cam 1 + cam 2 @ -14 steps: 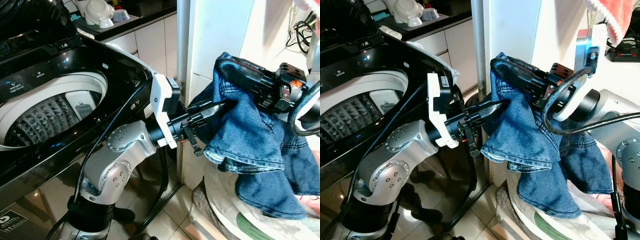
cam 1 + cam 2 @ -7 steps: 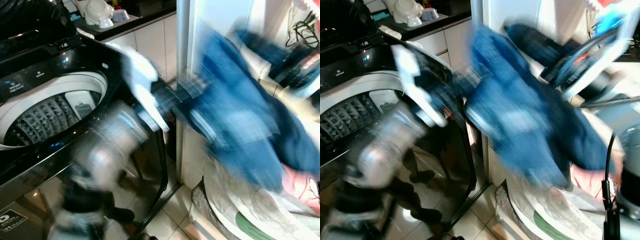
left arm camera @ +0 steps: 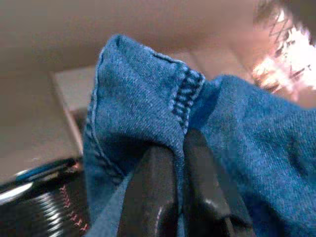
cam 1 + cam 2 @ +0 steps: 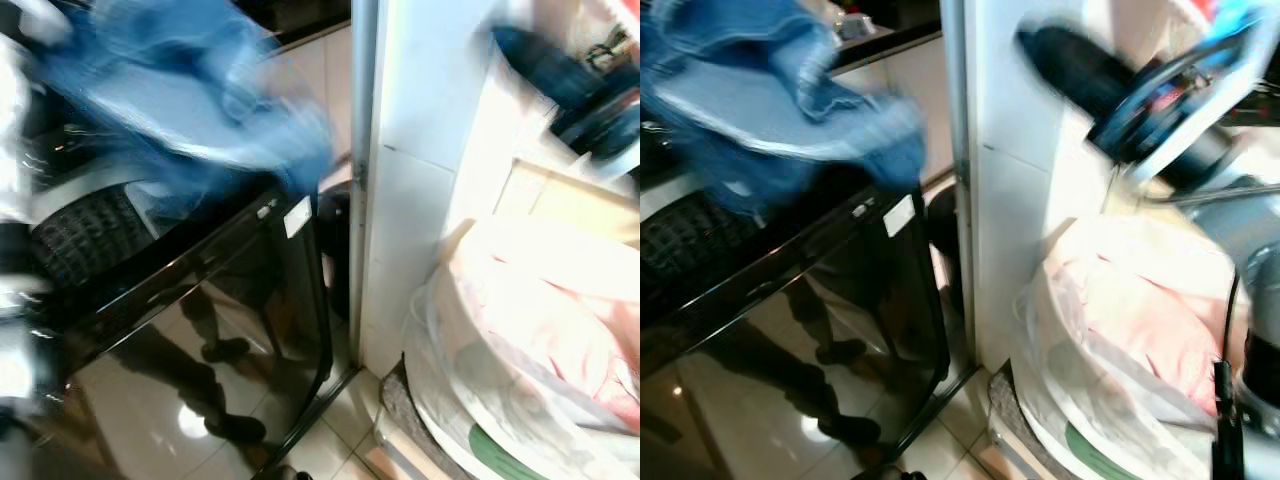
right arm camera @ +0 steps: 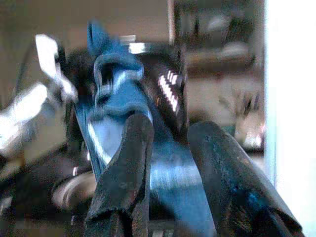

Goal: Clothes washing

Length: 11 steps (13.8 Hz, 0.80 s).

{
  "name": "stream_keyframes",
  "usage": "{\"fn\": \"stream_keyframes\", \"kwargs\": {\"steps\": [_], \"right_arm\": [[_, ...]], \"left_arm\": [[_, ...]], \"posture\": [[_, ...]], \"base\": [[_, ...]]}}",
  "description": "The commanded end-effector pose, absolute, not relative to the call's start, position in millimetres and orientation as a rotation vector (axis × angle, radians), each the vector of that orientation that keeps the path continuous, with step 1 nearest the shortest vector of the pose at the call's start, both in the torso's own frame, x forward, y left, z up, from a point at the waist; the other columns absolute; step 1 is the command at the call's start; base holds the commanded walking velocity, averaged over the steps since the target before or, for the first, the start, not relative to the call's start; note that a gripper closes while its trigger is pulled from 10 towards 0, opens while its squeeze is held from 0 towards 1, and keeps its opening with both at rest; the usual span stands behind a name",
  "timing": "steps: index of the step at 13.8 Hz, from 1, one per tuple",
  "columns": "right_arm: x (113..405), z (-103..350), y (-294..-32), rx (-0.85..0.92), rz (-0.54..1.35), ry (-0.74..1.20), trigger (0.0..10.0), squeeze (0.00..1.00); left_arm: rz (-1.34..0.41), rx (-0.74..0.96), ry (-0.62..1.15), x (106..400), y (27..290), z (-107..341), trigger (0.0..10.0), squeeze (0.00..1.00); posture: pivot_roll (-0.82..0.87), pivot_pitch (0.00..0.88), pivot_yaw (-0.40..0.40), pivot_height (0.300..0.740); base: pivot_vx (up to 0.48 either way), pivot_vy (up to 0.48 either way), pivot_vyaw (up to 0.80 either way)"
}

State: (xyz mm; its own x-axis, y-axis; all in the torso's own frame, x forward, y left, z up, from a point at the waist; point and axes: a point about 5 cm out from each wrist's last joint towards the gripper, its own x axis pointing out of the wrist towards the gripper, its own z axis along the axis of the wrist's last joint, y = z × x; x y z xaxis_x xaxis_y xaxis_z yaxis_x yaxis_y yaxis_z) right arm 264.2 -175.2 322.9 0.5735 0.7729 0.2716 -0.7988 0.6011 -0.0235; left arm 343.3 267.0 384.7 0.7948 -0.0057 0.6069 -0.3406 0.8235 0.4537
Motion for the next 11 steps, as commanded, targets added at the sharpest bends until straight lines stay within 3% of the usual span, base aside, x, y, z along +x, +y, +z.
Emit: {"fn": "stream_keyframes", "kwargs": {"steps": [1, 2, 5, 6, 7, 11], "right_arm": [[262, 309, -162, 0.031, 0.947, -0.198, 10.0, 0.0], [262, 291, -149, 0.015, 0.955, -0.134, 10.0, 0.0], [260, 280, -144, -0.008, 0.942, -0.091, 10.0, 0.0], [260, 279, -144, -0.007, 0.937, -0.09, 10.0, 0.0], [259, 280, -146, -0.004, 0.927, -0.092, 10.0, 0.0], [261, 279, -148, -0.018, 0.899, -0.098, 10.0, 0.0]], "left_arm": [[0.132, 0.612, -0.349, 368, 267, 345, 1.3, 0.0], [0.102, 0.613, -0.027, 386, 269, 282, 10.0, 0.0], [0.126, 0.56, 0.209, 392, 277, 229, 10.0, 0.0], [0.149, 0.546, 0.224, 391, 279, 227, 10.0, 0.78], [0.19, 0.546, 0.242, 390, 285, 228, 10.0, 1.0], [0.215, 0.619, 0.302, 388, 300, 247, 10.0, 1.0]], "posture": [[-0.09, 0.0, 0.098, 0.74], [-0.09, 0.0, 0.101, 0.74], [-0.1, 0.0, 0.109, 0.74], [-0.1, 0.0, 0.11, 0.74], [-0.1, 0.0, 0.111, 0.74], [-0.1, 0.0, 0.108, 0.74]], "base": [[0.0, 0.0, 0.0], [0.0, 0.0, 0.0], [0.0, 0.0, 0.0], [0.0, 0.0, 0.0], [0.0, 0.0, 0.0], [0.0, 0.0, 0.0]]}}
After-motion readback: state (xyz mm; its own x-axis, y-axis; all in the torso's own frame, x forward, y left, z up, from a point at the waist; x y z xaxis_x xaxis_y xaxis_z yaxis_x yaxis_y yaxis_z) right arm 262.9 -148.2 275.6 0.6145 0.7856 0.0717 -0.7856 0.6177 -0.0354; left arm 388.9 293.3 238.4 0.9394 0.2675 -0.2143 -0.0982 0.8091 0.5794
